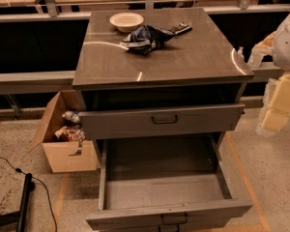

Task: Place blue chip bag into middle drawer

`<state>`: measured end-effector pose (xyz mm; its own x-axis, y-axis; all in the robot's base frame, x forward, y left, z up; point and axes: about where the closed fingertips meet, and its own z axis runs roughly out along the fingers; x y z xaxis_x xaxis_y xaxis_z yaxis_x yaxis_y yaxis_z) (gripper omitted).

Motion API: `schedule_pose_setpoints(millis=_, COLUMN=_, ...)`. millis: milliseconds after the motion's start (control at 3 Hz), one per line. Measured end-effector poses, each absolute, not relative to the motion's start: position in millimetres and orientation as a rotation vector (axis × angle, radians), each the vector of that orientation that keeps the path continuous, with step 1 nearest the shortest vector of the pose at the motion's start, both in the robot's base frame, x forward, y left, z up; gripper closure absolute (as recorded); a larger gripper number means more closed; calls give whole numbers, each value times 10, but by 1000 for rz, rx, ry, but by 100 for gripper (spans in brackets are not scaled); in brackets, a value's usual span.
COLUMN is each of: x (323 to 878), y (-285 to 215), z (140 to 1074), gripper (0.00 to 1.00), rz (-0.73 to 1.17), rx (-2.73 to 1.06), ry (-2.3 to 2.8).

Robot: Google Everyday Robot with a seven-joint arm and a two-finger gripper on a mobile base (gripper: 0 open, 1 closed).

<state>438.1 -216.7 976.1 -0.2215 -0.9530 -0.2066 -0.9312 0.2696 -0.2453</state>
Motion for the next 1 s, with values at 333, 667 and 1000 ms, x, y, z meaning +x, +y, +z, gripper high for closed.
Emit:
schedule_pose_setpoints(millis=333, x=4394, y=-2164, z=9780, gripper=0, rz=-102, rx=-1709, ry=2227)
schedule_pose_setpoints(millis=667, x=4622, y=-2288, z=9820, gripper=0, rz=-61, rx=-1555, ry=2200)
schedule_pose_setpoints(millis=1000, x=5129, y=-2351, z=9858, gripper=0, rz=16, rx=-1378, ry=2065)
